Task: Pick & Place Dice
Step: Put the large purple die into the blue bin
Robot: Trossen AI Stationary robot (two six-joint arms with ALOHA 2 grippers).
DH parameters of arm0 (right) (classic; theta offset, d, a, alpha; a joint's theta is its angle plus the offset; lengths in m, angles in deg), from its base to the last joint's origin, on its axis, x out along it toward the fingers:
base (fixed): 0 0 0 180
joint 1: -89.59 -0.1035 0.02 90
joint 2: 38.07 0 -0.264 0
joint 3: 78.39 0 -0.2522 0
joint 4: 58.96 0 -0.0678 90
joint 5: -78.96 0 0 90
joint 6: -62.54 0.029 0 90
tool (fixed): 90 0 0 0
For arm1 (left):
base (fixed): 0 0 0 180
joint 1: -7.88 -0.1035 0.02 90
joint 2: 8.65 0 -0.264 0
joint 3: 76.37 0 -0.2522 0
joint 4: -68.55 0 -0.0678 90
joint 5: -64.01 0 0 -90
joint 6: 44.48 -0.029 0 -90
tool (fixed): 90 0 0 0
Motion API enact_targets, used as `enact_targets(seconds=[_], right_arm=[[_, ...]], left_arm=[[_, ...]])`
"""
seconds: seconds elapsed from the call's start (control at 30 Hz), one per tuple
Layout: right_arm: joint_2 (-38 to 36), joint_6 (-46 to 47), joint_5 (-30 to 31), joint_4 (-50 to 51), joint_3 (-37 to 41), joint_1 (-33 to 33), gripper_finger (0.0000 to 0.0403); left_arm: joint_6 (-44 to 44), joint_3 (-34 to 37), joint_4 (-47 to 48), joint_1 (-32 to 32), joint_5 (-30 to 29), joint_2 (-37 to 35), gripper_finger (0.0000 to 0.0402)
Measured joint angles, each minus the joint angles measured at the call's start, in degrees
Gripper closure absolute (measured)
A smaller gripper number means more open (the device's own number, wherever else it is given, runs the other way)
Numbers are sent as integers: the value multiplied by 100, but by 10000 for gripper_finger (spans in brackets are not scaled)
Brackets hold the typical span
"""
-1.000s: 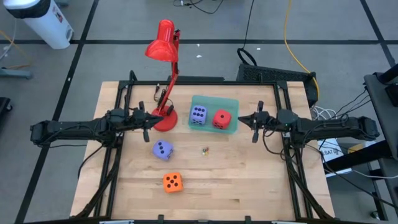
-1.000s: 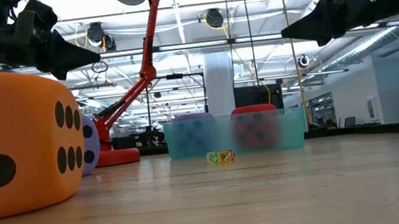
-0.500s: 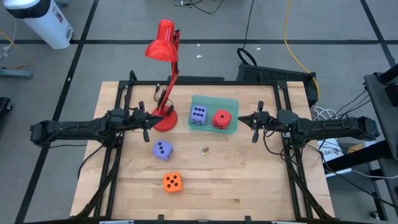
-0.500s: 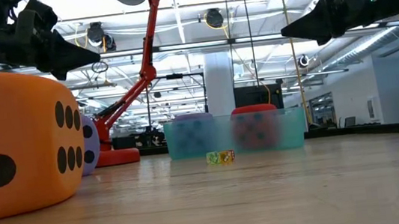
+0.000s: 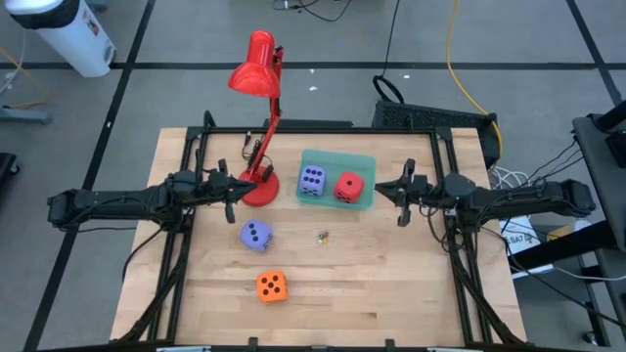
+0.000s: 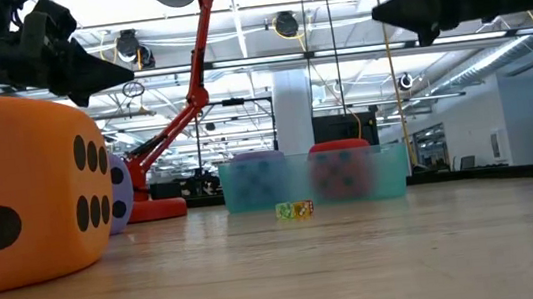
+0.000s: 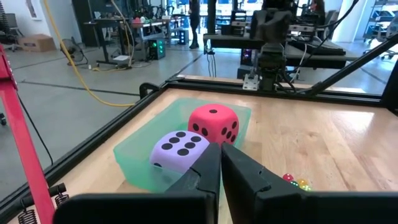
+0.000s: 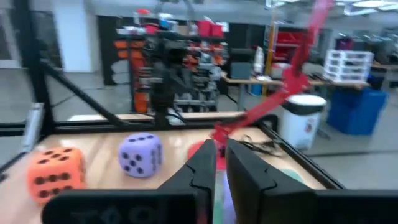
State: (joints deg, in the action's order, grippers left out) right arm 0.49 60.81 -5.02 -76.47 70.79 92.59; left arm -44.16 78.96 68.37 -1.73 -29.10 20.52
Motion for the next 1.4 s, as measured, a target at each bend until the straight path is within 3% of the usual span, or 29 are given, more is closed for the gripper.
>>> enact_targets(seconds=[0.37,0.6,0.93,1.07,1.4], right_arm=[[609,-499,1063,-935,-2,-888,367],[1073,-508,1045,-1222,-254,-1060,367],[2326,-813,1027,-1185,-1220,-1564,367],[2764,-884,1032,-1183,-1547,-1655,367],[3302,-1027,1037,-1153,-1740,-1673,367]], left_arm=[[-24,0,-4,1,0,0,397],[-11,0,-4,0,1,1,372],[40,0,-3,0,0,7,371],[576,0,157,2,4,28,371],[717,2,265,366,50,723,375]])
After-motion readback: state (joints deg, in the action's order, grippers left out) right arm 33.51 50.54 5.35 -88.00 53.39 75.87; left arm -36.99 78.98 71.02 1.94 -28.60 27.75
